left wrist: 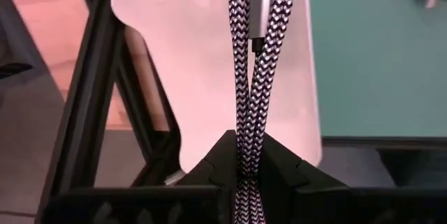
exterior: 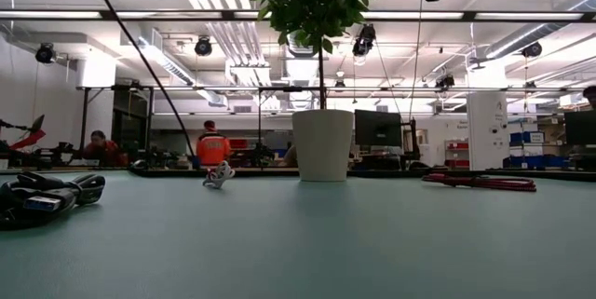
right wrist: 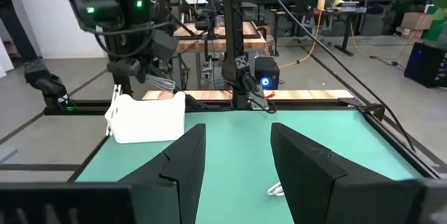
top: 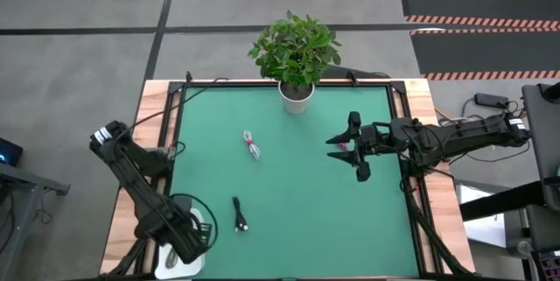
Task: Pick and place USB-C Cables
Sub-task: Put the black white charger cable into the bin
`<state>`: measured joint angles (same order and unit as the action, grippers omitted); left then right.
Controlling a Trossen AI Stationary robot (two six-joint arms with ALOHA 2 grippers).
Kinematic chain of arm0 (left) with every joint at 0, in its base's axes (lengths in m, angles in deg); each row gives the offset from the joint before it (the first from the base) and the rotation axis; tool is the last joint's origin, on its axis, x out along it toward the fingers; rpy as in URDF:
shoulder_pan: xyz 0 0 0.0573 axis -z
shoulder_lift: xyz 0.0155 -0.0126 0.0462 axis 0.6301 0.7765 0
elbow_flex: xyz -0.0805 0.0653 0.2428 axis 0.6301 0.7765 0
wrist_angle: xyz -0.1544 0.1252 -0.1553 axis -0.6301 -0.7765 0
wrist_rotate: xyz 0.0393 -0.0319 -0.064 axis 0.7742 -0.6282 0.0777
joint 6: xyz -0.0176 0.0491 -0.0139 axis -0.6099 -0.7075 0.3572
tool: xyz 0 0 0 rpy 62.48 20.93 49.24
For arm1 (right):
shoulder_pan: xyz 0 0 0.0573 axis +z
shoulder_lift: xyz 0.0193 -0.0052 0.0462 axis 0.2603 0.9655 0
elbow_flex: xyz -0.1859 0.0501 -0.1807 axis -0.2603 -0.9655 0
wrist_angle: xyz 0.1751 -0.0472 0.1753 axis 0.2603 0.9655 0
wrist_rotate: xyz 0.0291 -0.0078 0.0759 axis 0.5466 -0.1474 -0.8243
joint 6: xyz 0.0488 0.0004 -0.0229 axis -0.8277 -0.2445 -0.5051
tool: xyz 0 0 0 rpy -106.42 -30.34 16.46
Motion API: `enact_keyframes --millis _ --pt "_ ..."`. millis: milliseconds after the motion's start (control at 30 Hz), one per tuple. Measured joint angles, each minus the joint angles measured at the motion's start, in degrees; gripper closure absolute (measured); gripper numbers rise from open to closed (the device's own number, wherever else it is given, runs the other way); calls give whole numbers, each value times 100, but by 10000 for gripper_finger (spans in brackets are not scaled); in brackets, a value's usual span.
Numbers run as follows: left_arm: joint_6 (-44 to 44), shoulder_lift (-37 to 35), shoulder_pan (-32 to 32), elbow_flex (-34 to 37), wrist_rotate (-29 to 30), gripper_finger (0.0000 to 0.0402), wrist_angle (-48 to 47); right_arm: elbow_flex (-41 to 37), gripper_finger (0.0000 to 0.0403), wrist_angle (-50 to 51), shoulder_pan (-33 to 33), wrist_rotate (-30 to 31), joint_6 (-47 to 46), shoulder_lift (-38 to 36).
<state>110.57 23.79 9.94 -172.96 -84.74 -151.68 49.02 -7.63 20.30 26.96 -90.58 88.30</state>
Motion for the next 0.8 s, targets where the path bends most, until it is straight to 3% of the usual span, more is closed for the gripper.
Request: enact_keyframes --millis 233,800 --pt "2 462 138 9 -363 384 -138 0 257 2 0 0 18 0" --pt "-204 1109 271 9 -377 384 -165 0 262 2 0 0 91 2"
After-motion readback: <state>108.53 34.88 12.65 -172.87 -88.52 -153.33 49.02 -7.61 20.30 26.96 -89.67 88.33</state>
